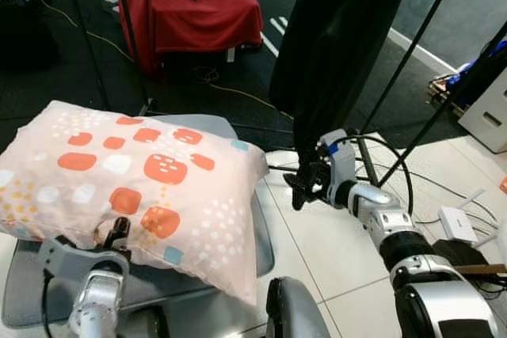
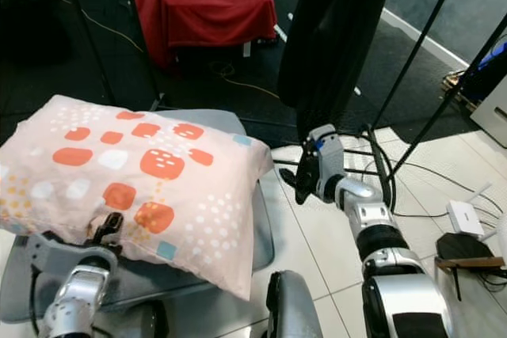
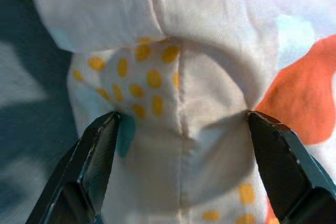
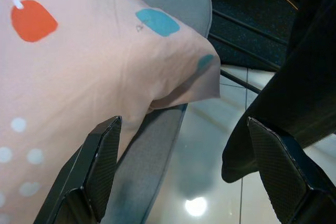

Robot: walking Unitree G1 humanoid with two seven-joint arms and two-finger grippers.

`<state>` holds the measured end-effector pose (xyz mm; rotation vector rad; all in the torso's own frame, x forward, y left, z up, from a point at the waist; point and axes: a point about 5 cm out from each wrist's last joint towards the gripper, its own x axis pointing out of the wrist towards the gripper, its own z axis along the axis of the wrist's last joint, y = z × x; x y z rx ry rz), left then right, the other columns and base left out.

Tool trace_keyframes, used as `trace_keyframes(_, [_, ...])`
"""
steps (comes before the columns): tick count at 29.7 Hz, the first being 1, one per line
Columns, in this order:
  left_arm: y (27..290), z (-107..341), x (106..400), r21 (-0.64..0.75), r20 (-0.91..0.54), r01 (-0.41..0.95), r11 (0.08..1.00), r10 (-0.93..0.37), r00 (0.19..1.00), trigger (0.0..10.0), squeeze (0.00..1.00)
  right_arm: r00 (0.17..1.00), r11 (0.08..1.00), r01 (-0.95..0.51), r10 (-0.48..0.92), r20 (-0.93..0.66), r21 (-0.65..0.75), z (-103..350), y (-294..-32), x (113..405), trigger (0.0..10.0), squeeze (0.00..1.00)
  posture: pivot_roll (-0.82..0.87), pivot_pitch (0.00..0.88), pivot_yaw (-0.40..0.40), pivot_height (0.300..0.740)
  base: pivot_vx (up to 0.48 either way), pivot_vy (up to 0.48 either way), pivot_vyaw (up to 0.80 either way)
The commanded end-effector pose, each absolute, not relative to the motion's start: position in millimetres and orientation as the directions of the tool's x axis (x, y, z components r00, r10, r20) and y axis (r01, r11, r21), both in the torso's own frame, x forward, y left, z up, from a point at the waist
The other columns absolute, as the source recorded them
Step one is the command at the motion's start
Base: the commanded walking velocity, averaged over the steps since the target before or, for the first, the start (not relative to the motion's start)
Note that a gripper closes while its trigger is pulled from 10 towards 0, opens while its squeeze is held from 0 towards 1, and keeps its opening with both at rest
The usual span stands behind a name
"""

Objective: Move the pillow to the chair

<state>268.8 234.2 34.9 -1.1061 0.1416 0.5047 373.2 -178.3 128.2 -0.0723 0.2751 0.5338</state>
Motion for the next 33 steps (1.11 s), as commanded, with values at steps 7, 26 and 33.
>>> trace_keyframes(7, [232.9,21.0,271.9,-0.803,-0.406,-0.509,0.310,0.340,0.848,10.0,0.00,0.821,0.850,-0.527,0.504,-0.270,-0.017,139.7,-184.8,373.2,10.0,0.00,-0.20,0.180,-0.126,0.515,0.000,0.000,0.00])
trace_keyframes(26, [234.5,32.8,298.2,-0.960,-0.194,-0.247,0.131,0.321,0.927,10.0,0.00,0.732,0.744,-0.668,0.662,-0.162,0.025,164.1,-163.1,358.1,10.0,0.00,-0.27,0.201,-0.145,0.481,0.000,0.000,0.00])
trace_keyframes(33, [231.7,31.6,301.9,-0.958,-0.188,-0.245,0.149,0.317,0.930,0.0,0.00,0.730,0.743,-0.669,0.664,-0.161,0.028,167.4,-163.3,354.9,10.0,0.00,-0.27,0.198,-0.146,0.481,0.000,0.000,0.00])
